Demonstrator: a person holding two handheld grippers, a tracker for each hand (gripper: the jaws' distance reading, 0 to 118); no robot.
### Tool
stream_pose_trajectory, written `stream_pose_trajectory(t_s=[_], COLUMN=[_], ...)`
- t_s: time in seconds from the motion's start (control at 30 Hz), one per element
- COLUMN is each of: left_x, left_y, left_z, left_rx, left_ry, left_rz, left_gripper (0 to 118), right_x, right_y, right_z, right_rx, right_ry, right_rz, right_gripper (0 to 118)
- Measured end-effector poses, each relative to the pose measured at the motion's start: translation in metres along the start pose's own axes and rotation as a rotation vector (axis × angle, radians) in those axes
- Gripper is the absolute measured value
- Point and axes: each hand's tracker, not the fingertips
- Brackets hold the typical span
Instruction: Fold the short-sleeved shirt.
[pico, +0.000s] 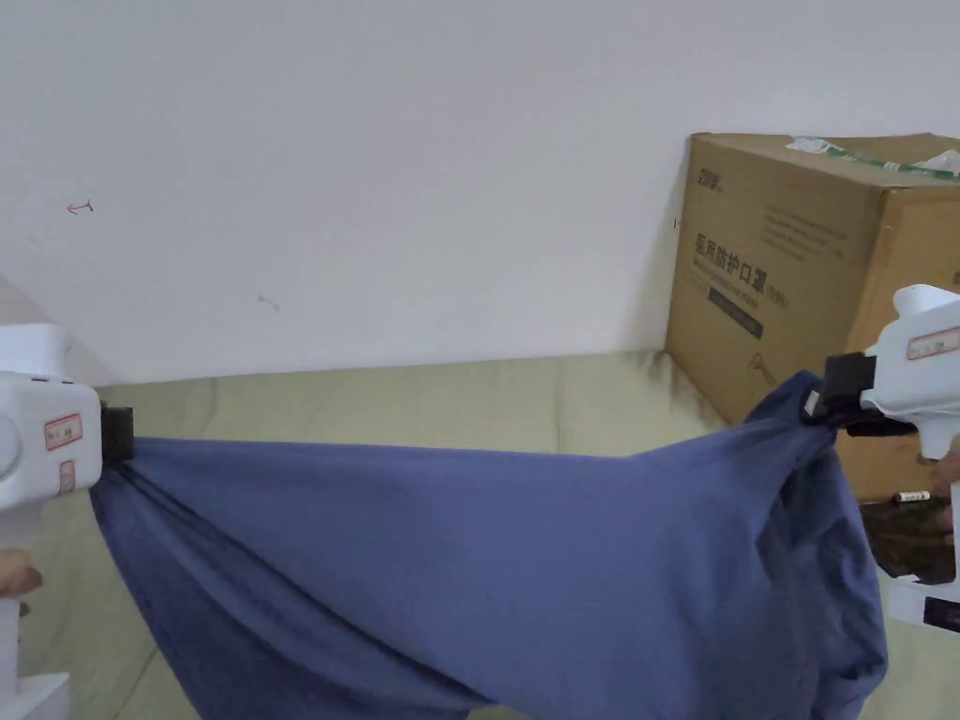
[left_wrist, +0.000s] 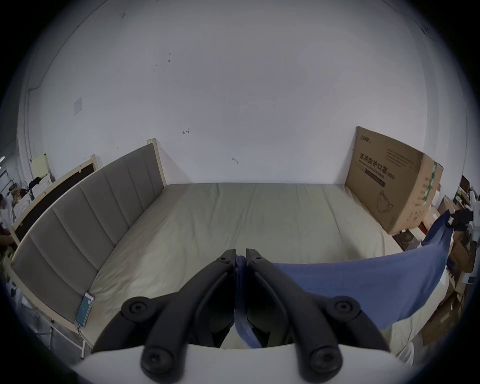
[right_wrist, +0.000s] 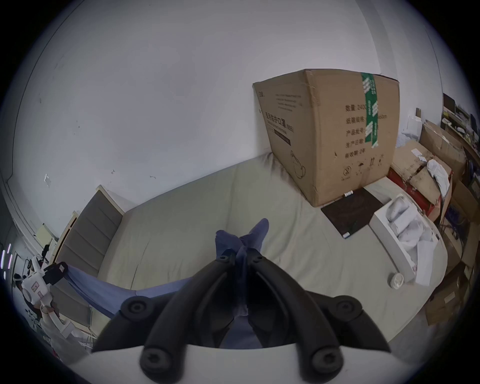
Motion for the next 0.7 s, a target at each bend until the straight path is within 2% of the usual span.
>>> stream_pose_trajectory(t_s=[0.07, 0.23, 0.47, 0.6, 0.7], left_x=[-0.001, 0.009, 0.020, 0.020, 0.013], left_y=[0.019, 0.072, 0.150, 0.164, 0.146], left_z=[-0.015, -0.051, -0.107, -0.121, -0.134], left_rx=[0.005, 0.024, 0.091, 0.123, 0.115], left_ry=[0.010, 0.063, 0.131, 0.151, 0.136], left_rz=[-0.002, -0.039, -0.072, -0.059, -0.023], left_gripper=[6, 6, 6, 6, 6], right_x=[0.001, -0.028, -0.066, -0.076, -0.073], right_y=[0.029, 0.091, 0.175, 0.192, 0.183], right_z=[-0.026, -0.072, -0.124, -0.143, -0.166], right_rx=[0.000, 0.014, 0.072, 0.093, 0.071], right_ry=[-0.006, -0.027, -0.053, -0.053, -0.068], right_rz=[0.025, 0.087, 0.113, 0.130, 0.138], right_gripper=[7, 7, 7, 7, 7])
